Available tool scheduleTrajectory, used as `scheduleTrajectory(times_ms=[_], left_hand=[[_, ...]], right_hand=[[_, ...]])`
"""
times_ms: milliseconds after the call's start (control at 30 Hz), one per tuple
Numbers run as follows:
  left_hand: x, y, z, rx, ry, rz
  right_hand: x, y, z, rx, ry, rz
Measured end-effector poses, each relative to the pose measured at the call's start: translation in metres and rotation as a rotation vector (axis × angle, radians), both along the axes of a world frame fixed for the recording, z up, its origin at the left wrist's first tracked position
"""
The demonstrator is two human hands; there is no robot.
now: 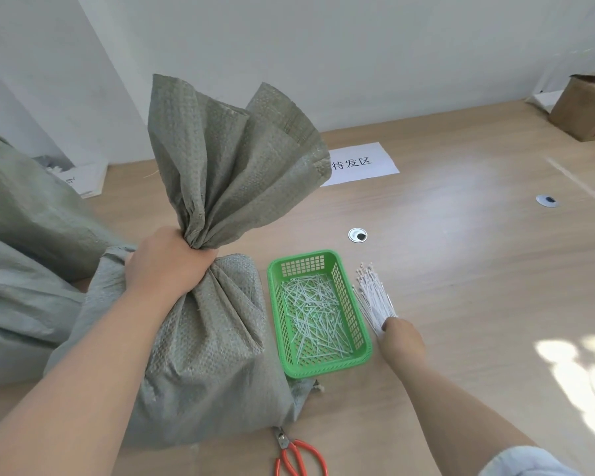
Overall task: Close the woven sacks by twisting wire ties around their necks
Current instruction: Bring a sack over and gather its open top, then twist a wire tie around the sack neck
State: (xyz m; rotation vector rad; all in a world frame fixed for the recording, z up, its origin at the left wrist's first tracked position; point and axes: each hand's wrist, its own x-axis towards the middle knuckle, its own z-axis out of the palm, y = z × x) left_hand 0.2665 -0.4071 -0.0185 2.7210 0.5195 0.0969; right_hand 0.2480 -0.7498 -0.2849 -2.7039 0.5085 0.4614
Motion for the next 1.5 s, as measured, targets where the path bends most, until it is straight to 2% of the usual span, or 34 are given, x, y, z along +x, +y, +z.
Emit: scheduleTrajectory(times_ms=[733,1033,1300,1500], left_hand=[[-0.018,0.018,0.006,-0.077,-0.029,-0.016],[-0.033,0.044,0.004,-0.184,-0.058,-0.025],[-0.041,0.058,-0.003,-0.214,-0.14,-0.052],[-0.039,0.067,-0.008,-0.305,-0.218,-0.045]], right_hand=[[-0.024,0.0,0.06,0.084,-0.064,-0.046],[-0.005,0.044,0.117,0.197,-0.293,0.028],[0.02,0.103,0.186,0.307,-0.48,0.144],[0.025,0.142,0.226,0.409,-0.566,0.213]])
